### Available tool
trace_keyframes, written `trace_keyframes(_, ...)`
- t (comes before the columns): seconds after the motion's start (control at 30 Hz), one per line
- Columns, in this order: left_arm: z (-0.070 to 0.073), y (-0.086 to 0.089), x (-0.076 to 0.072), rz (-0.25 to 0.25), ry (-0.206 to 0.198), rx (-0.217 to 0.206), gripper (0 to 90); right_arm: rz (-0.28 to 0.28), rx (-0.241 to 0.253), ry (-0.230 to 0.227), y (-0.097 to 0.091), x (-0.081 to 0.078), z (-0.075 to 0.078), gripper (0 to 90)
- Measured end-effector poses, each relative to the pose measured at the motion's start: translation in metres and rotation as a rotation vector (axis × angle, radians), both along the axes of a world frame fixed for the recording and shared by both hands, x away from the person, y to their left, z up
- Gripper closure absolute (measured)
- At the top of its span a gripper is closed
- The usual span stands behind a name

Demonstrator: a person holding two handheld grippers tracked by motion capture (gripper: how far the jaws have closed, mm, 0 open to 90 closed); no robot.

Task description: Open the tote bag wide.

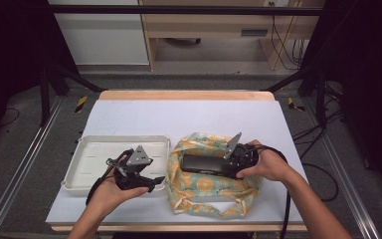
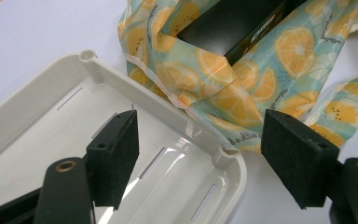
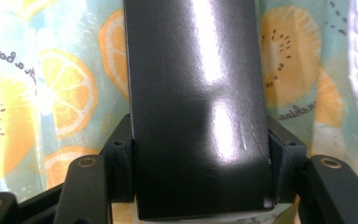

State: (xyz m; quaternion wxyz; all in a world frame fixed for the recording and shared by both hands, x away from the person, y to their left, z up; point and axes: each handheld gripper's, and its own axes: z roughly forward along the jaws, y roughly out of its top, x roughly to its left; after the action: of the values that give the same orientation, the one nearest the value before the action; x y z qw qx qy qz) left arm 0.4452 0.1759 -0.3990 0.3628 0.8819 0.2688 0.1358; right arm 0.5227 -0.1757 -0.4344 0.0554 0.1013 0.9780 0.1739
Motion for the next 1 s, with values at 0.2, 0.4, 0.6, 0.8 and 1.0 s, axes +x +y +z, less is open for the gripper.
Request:
trace_keyframes(0.2,0.000,0.000,0.000,0.002,0.002,0.002,28.4,0.014,0.023,-0.014,-0.002,-0.002,0.006,42.4)
trace_keyframes(0.4,0.000,0.002,0.000,0.001,0.003,0.002,28.4,0.038,0.032,-0.032,-0.003,-0.004,0.014,43.0)
trace_keyframes(0.6,0.001,0.005,0.001,0.006,0.002,0.000,28.4,0.046,0.045,-0.048,-0.006,-0.007,0.022,43.2)
trace_keyframes(0.8,0.001,0.007,0.002,0.003,0.006,-0.001,28.3,0.048,0.073,-0.075,-0.010,-0.012,0.030,43.3)
trace_keyframes(1.0,0.000,0.009,0.004,0.000,0.015,-0.007,26.5,0.042,0.116,-0.105,-0.016,-0.017,0.044,43.3)
